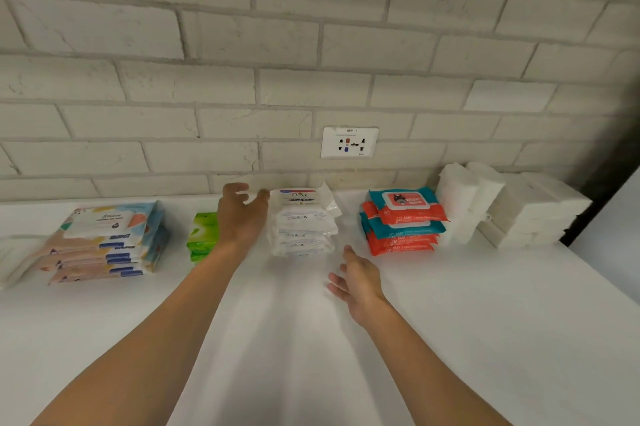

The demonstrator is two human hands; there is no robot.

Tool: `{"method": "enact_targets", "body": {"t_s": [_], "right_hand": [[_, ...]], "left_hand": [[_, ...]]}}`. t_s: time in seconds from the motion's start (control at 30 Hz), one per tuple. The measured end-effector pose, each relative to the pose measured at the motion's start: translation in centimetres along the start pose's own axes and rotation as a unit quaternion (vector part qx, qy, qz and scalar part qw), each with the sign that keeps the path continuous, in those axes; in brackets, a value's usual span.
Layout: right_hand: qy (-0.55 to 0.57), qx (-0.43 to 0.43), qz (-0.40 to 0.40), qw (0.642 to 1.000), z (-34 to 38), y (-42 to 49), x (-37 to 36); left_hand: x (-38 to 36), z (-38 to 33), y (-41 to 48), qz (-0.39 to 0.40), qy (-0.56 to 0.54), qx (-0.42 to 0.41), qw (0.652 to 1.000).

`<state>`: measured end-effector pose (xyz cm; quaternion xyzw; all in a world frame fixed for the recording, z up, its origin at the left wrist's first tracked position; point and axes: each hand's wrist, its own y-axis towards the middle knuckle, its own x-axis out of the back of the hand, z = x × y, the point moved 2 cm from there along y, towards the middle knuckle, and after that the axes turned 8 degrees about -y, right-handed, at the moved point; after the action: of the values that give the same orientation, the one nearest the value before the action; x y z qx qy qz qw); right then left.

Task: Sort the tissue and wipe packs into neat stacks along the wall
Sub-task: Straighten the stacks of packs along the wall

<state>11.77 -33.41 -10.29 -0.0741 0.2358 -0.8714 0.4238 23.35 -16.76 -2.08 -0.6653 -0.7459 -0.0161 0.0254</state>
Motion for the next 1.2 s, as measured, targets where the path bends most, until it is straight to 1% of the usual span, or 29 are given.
{"method": "enact_targets", "body": {"t_s": [0.1, 0.27, 0.4, 0.5, 0.63, 0.93, 1.2], "right_hand": [[-0.008, 0.006, -0.004, 1.000, -0.3, -1.6, 0.5], [-0.029, 0.029, -0.013, 0.999, -0.9, -3.8, 1.7], [-0.060, 0.053, -0.045, 0.996, -0.8, -4.4, 4.2], [-0.059, 0.056, -0.061, 0.995, -0.5, -4.2, 6.6], [-0.057, 0.053, -0.061, 0.995, 0.1, -3.2, 9.6], [-0.093, 0.049, -0.037, 0.994, 2.4, 1.1, 17.0], [-0.135, 0.096, 0.021, 0.986, 5.3, 5.8, 20.7]], "left_hand": [[0.4, -1.1, -1.7, 0.012, -0.003, -0.025, 1.000], [-0.7, -1.3, -4.5, 0.085, 0.009, -0.045, 0.995], [-2.6, -0.8, -7.1, 0.152, 0.014, -0.017, 0.988], [-4.3, 0.0, -8.9, 0.203, 0.015, 0.005, 0.979], [-6.5, 1.0, -10.3, 0.235, 0.030, 0.028, 0.971], [-14.6, 1.5, -12.6, 0.229, 0.014, 0.075, 0.970], [-20.7, 1.8, -12.8, 0.154, -0.035, 0.099, 0.982]]}}
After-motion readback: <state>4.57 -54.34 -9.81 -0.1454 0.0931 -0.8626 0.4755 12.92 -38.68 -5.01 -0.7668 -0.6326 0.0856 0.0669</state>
